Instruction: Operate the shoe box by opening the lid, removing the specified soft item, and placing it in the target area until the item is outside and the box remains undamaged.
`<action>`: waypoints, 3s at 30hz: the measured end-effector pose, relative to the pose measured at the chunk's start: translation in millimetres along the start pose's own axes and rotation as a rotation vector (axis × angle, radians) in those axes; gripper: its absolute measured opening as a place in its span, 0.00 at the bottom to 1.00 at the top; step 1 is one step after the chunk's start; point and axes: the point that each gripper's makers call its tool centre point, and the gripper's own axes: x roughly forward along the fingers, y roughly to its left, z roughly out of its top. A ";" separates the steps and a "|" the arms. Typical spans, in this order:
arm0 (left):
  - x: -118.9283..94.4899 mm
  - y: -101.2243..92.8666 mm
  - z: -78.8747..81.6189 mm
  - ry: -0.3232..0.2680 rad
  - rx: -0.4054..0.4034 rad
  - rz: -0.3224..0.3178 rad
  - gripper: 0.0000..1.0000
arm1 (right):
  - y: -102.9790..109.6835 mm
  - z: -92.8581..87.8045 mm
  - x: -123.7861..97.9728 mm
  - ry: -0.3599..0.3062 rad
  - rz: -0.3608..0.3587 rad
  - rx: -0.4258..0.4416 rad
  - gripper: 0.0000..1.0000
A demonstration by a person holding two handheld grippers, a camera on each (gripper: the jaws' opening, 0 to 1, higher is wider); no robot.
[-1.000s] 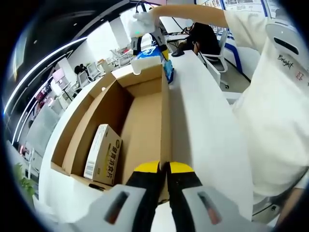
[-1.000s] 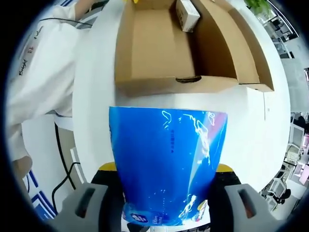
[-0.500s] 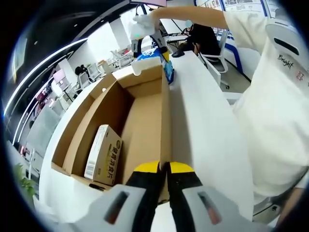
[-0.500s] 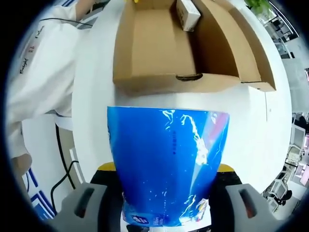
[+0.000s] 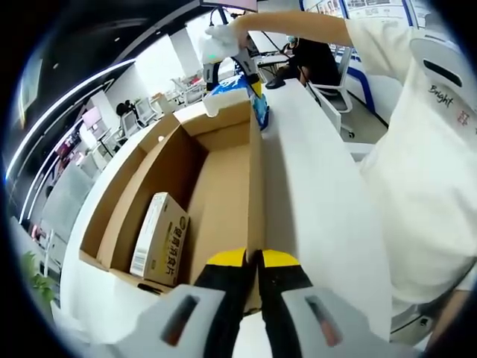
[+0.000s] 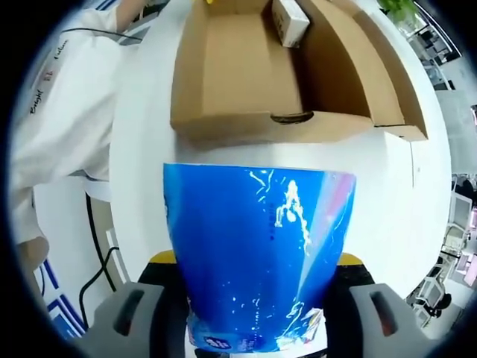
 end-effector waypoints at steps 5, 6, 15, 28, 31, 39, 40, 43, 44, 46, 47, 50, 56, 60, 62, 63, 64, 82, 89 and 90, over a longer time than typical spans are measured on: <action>0.1 -0.1 0.0 0.000 -0.002 -0.001 0.05 | -0.4 -0.7 -2.0 0.005 -0.006 -0.002 0.75; 0.0 -0.1 0.0 -0.001 -0.001 -0.001 0.05 | -0.8 -0.9 -2.2 0.005 -0.007 -0.002 0.75; -0.1 0.6 -0.2 0.000 -0.001 -0.003 0.05 | -1.0 -2.2 -5.1 0.001 -0.026 -0.018 0.76; -0.3 0.3 -0.1 -0.002 0.005 0.001 0.05 | -3.6 -5.5 -13.2 0.010 -0.074 -0.036 0.75; -0.3 -0.1 -0.1 -0.001 0.012 0.000 0.05 | -4.2 -5.2 -14.1 0.012 -0.081 -0.041 0.74; -0.5 -0.1 -0.1 -0.005 0.014 0.004 0.05 | -3.5 -10.3 -14.9 0.027 -0.091 -0.018 0.72; -0.5 0.2 -0.1 -0.006 0.014 0.004 0.05 | -3.1 -10.4 -15.1 0.024 -0.093 -0.025 0.72; -0.4 0.3 -0.2 -0.005 0.014 0.002 0.05 | -1.4 -13.1 -14.9 0.029 -0.087 -0.012 0.72; -0.4 0.4 0.0 -0.005 0.016 0.003 0.05 | -0.9 -13.1 -14.6 0.024 -0.088 -0.018 0.72; -0.4 0.4 0.1 -0.007 0.016 0.004 0.05 | 0.1 -13.1 -15.4 0.021 -0.085 -0.043 0.72; -0.5 0.5 0.2 -0.007 0.015 0.004 0.05 | 0.0 -12.7 -15.3 0.020 -0.086 -0.045 0.72; -0.4 0.6 0.2 -0.005 0.013 0.003 0.05 | -1.0 -11.8 -15.4 0.020 -0.088 -0.023 0.73; -0.4 0.7 0.2 -0.005 0.013 0.003 0.05 | 0.1 -9.0 -22.3 -0.008 -0.099 -0.015 0.71; -0.2 0.5 0.2 0.000 0.010 -0.006 0.04 | 2.4 -0.8 -33.2 -0.052 -0.115 -0.020 0.70; -0.1 -0.7 0.1 0.002 0.017 -0.018 0.04 | 4.9 1.1 -37.6 -0.058 -0.112 -0.013 0.71; 0.0 -0.8 0.1 0.004 0.015 -0.021 0.04 | 6.6 2.0 -40.5 -0.058 -0.109 -0.010 0.71; 0.0 -0.5 0.1 0.005 0.014 -0.020 0.04 | 7.3 3.0 -43.0 -0.061 -0.111 -0.010 0.70; -0.2 0.2 -0.3 -0.003 0.011 -0.013 0.04 | 15.5 90.2 -103.8 -0.176 -0.288 -0.147 0.54; -0.4 0.8 -0.3 -0.005 0.002 -0.011 0.04 | 11.2 109.7 -113.6 -0.298 -0.307 -0.139 0.46; -0.5 1.0 -0.2 -0.005 -0.004 -0.008 0.04 | 9.8 112.6 -115.0 -0.318 -0.315 -0.135 0.44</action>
